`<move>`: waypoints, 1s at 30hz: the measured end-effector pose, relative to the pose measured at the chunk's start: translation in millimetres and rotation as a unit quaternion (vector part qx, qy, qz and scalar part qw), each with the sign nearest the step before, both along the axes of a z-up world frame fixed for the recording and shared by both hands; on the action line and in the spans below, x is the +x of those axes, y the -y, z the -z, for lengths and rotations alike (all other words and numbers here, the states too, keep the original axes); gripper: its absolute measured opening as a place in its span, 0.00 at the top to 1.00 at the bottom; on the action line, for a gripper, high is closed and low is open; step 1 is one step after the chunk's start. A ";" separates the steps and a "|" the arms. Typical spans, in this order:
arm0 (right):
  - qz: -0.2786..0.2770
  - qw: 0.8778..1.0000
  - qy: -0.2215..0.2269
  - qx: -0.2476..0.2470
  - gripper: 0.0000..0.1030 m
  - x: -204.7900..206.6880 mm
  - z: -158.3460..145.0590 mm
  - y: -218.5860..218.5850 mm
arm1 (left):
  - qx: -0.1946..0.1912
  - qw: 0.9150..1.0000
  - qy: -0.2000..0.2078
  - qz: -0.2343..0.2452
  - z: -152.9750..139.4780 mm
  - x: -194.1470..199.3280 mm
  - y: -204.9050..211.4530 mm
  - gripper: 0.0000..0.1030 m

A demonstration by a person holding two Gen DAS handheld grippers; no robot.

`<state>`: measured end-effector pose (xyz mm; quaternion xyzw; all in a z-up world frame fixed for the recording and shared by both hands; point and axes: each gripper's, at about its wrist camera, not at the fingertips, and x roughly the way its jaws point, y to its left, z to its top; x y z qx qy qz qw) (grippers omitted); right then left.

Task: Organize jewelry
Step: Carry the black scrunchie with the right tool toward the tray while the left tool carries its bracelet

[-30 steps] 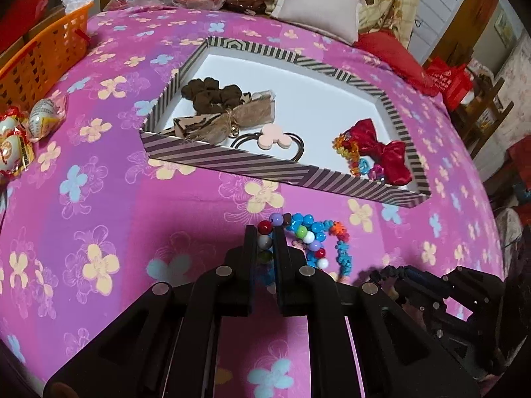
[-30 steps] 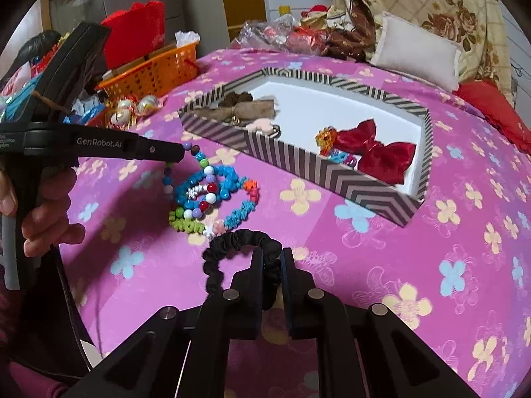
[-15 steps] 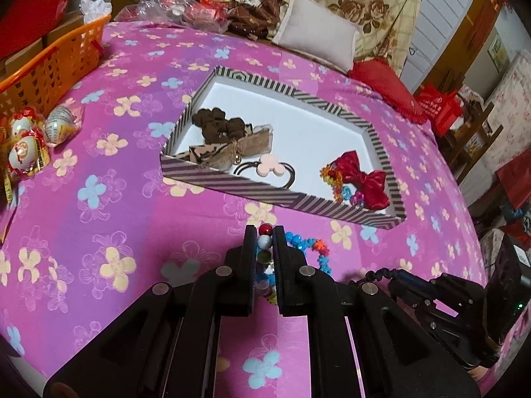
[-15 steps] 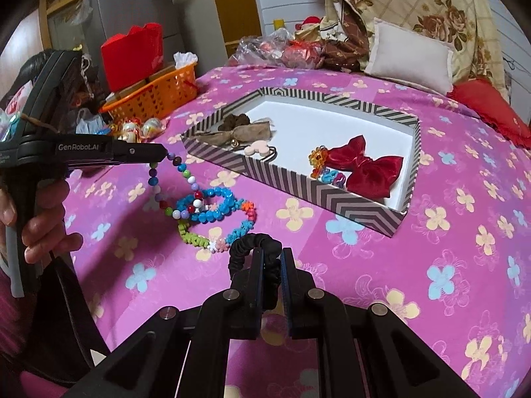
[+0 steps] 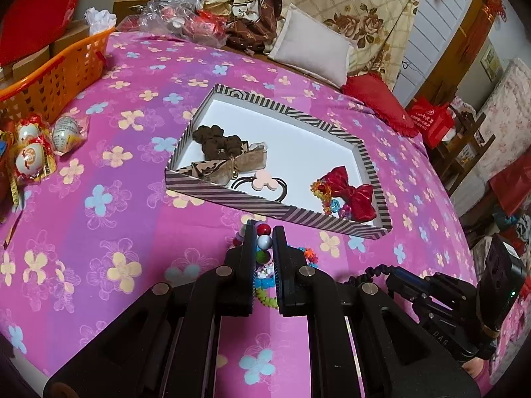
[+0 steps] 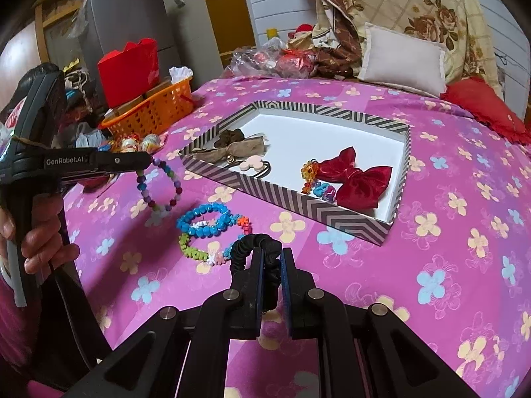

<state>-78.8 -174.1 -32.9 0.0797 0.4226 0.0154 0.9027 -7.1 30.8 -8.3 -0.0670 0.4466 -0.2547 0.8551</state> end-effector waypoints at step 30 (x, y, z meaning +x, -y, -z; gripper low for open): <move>0.012 1.000 0.006 0.014 0.91 3.3 -3.9 4.2 | 0.071 0.996 0.041 -0.022 3.1 -6.5 15.9 0.92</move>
